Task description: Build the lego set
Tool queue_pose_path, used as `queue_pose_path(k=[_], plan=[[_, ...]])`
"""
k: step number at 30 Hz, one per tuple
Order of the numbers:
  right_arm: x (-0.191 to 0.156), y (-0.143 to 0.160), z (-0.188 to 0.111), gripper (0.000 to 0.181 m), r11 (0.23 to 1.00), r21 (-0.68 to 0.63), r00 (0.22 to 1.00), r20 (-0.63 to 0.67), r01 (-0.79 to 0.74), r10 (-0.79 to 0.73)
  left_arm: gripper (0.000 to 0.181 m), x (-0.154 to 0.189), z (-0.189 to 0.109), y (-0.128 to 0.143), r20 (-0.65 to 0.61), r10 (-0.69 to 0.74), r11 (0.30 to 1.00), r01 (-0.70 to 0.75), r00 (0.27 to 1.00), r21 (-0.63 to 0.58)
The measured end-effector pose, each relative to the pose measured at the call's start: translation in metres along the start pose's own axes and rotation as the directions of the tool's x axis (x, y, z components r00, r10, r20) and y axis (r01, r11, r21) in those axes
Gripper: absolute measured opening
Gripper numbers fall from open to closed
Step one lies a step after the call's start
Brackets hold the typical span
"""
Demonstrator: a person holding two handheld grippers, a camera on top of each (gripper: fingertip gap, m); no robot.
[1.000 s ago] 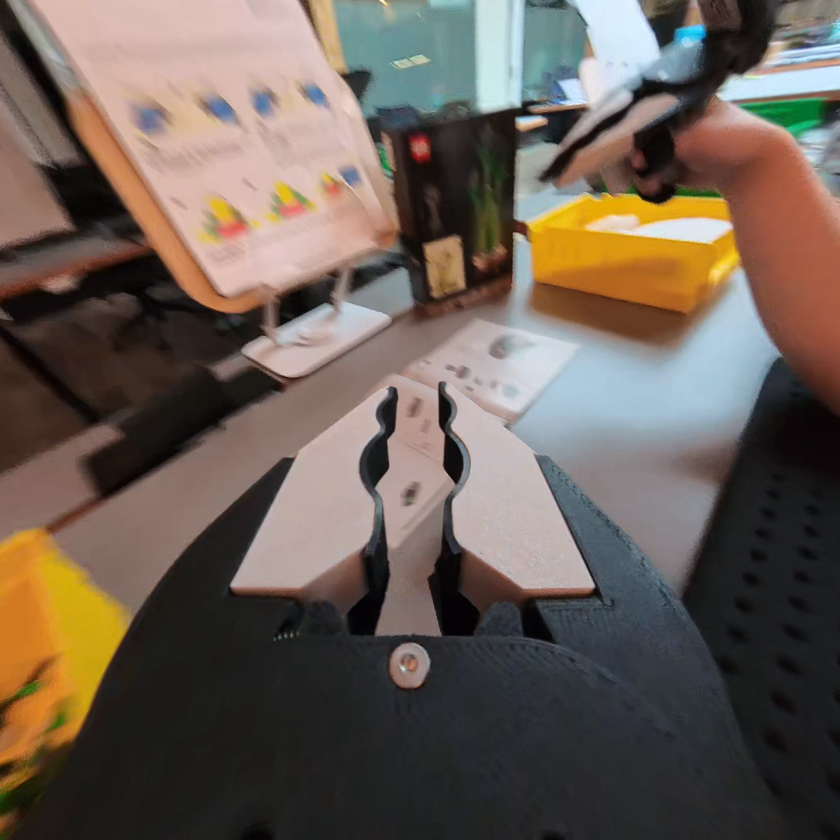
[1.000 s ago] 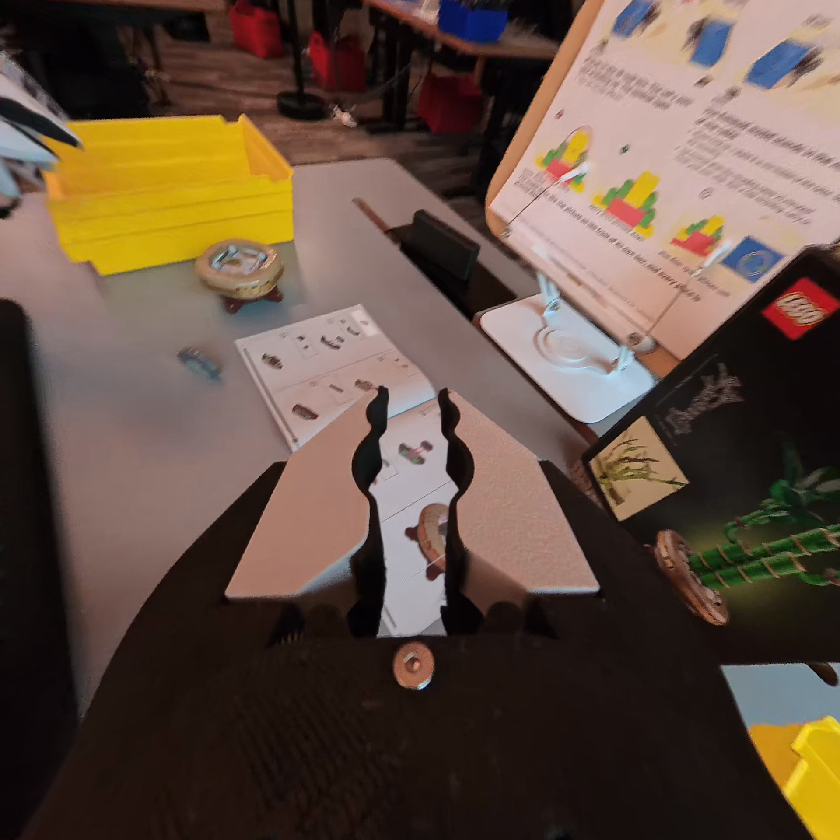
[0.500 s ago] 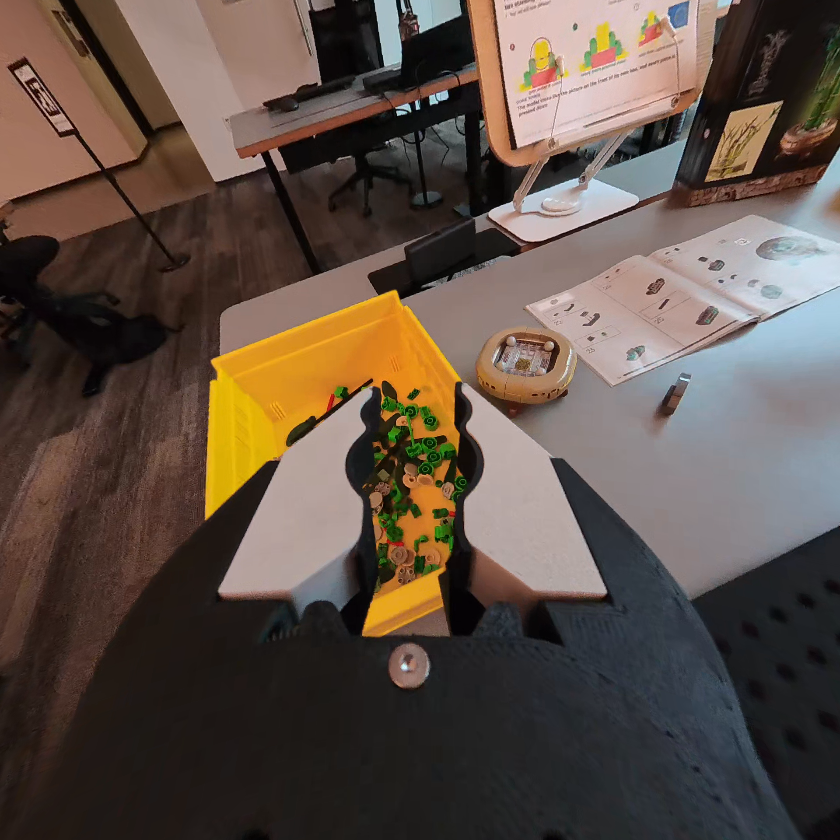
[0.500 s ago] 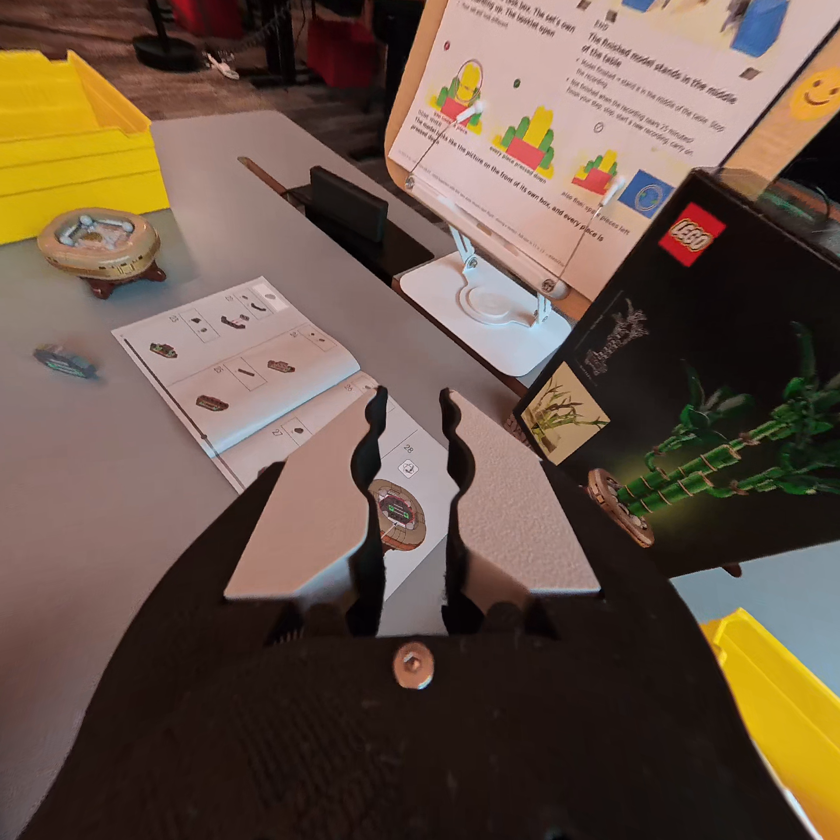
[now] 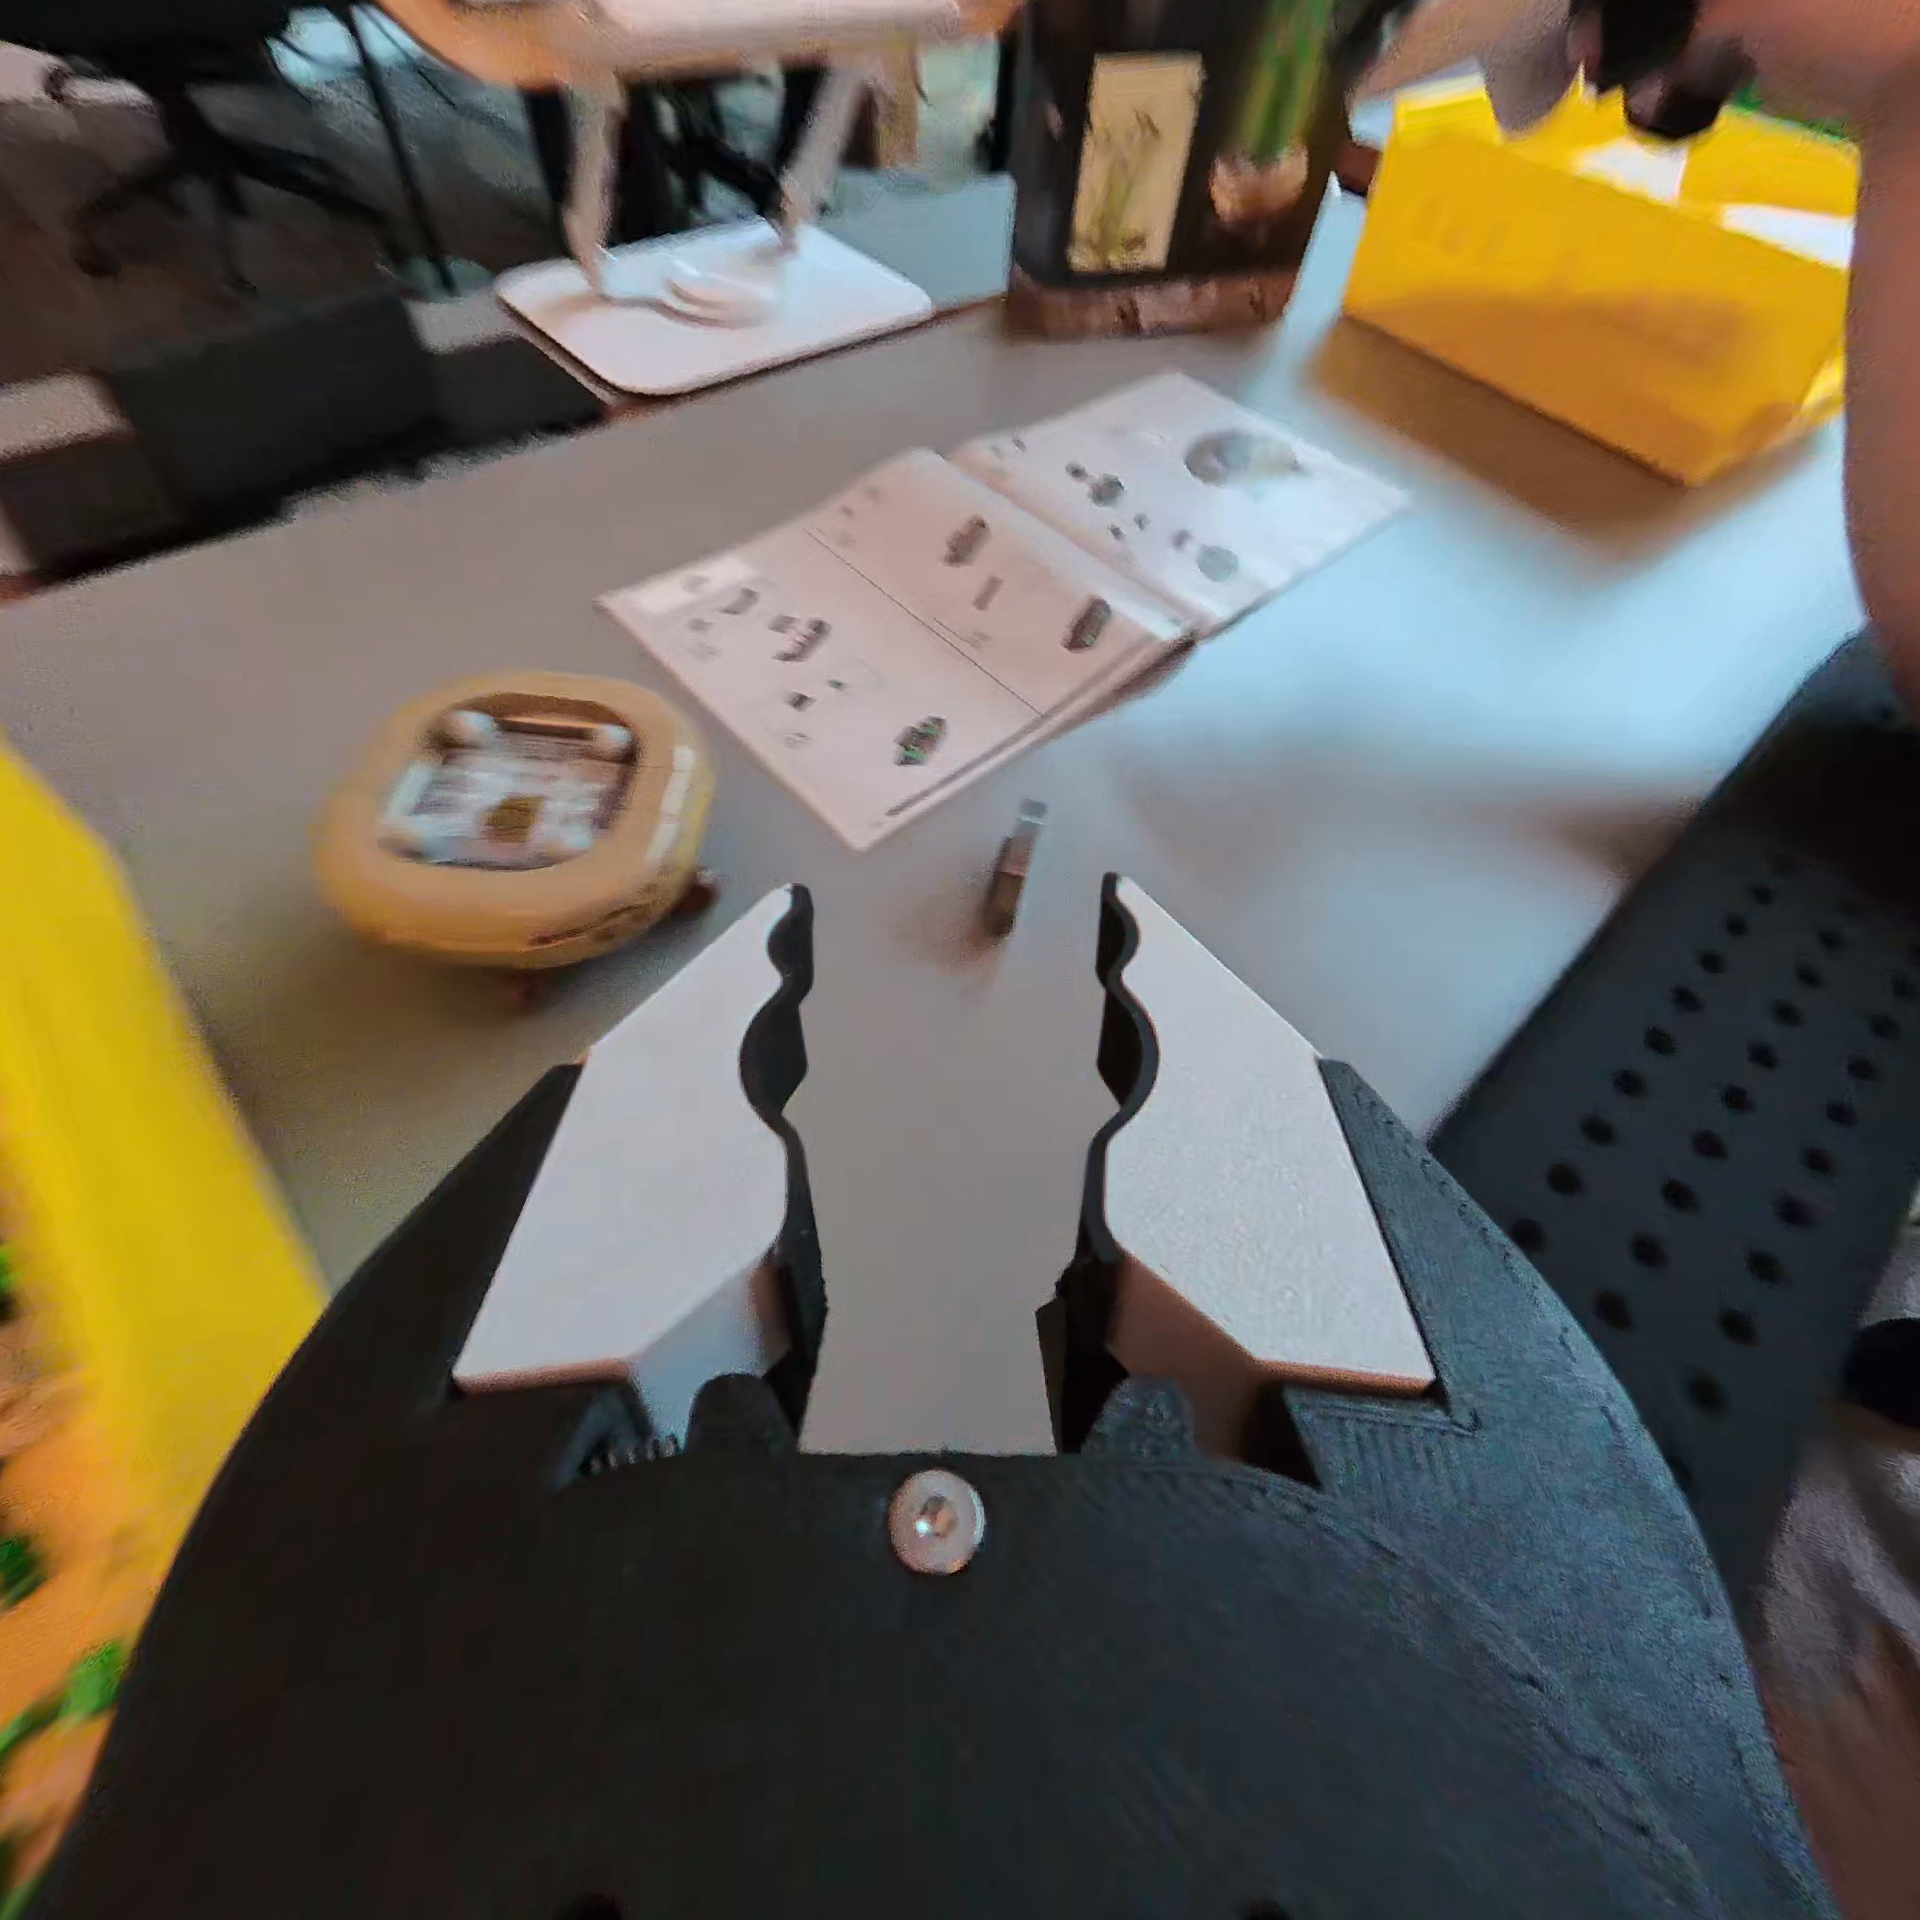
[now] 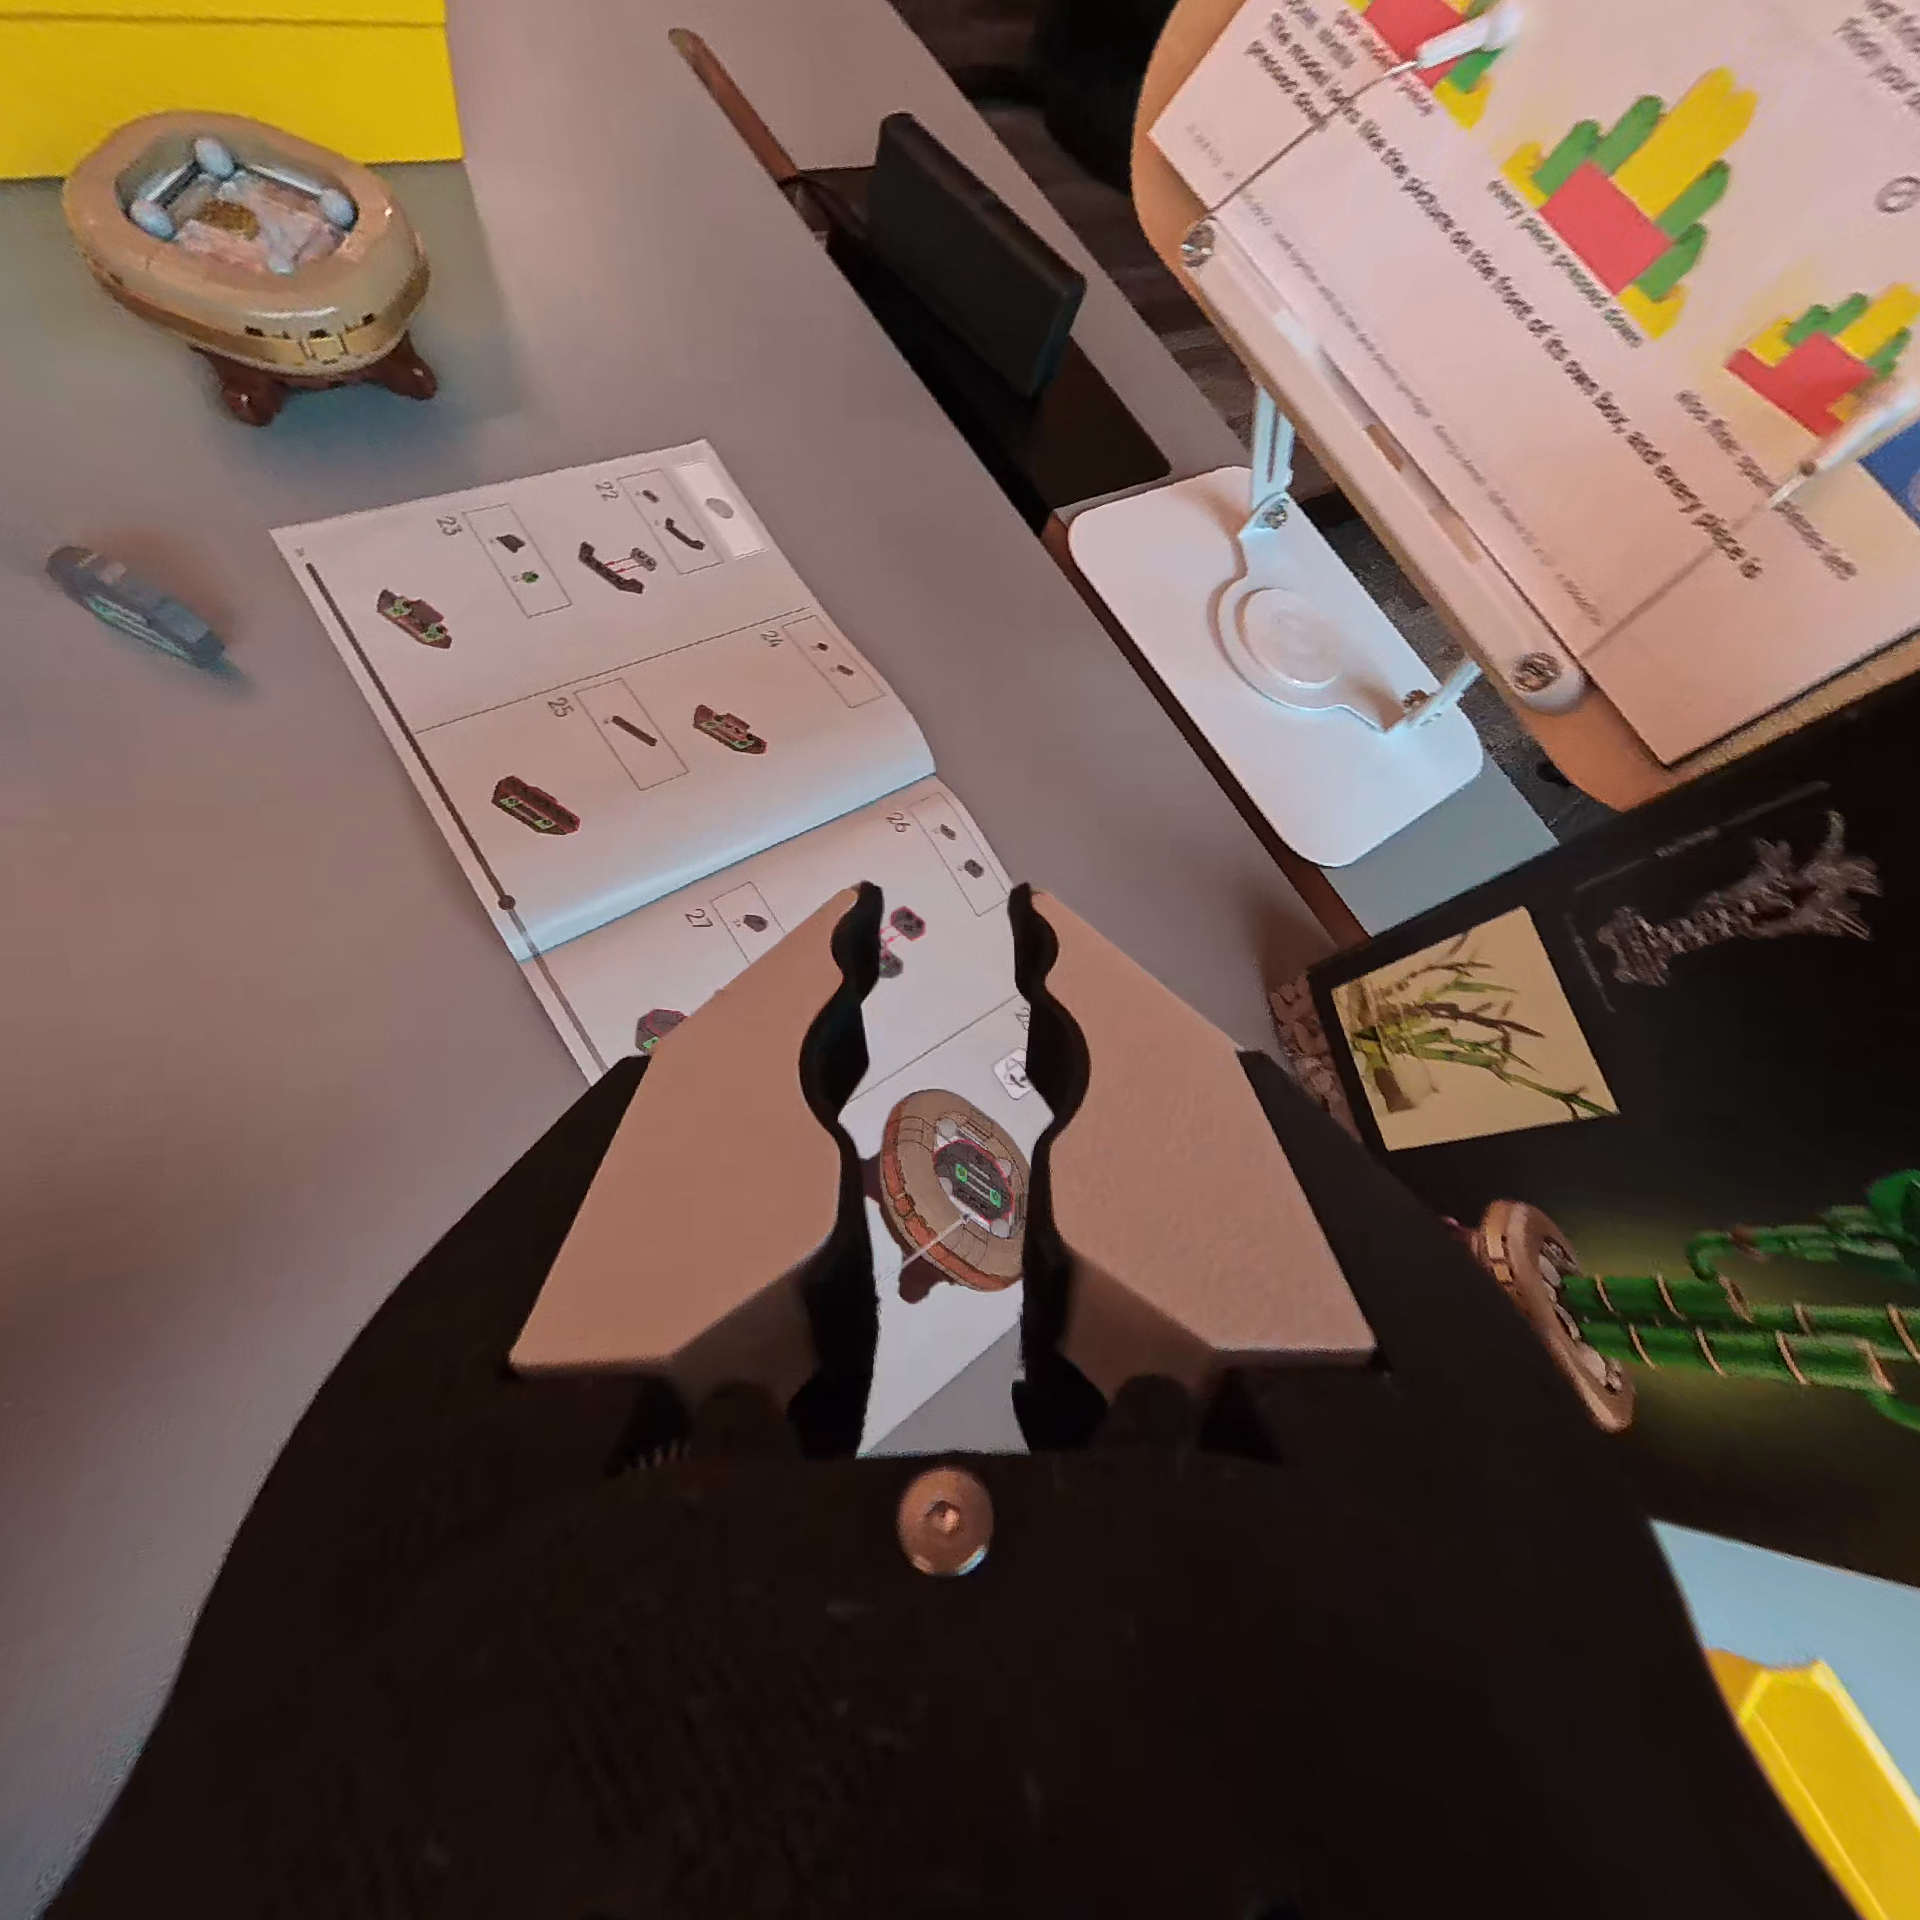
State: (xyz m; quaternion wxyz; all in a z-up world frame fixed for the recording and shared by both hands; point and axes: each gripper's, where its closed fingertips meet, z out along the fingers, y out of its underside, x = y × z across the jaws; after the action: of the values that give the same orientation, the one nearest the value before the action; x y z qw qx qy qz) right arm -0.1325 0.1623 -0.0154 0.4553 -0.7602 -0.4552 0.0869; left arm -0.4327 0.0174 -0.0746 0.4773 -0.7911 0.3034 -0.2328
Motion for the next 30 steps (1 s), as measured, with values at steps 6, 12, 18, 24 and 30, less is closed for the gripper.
queue_pose_path(k=[6,12,18,24,30], plan=[[-0.010,0.002,0.007,0.025,0.997,-0.036,0.998,0.024,0.063,-0.062,0.049,0.016,0.065,0.019,-0.103,-0.028,0.994,0.016,0.994,-0.110],[0.000,0.000,-0.003,0.025,0.999,0.004,0.999,0.004,0.038,-0.039,0.043,0.017,0.079,0.035,-0.112,-0.029,0.985,0.010,0.993,-0.170],[0.020,0.006,-0.027,0.026,0.999,0.038,0.998,-0.055,-0.012,0.014,0.037,0.018,0.088,0.050,-0.118,-0.047,0.977,0.021,0.992,-0.214],[0.034,0.008,-0.044,0.026,0.990,0.114,0.994,-0.068,-0.078,0.086,0.034,0.015,0.094,0.054,-0.095,-0.024,0.973,0.002,0.995,-0.233],[0.037,0.016,-0.041,0.026,0.988,0.102,0.992,-0.053,-0.112,0.118,0.029,0.012,0.094,0.054,-0.092,-0.034,0.972,0.011,0.995,-0.234]])
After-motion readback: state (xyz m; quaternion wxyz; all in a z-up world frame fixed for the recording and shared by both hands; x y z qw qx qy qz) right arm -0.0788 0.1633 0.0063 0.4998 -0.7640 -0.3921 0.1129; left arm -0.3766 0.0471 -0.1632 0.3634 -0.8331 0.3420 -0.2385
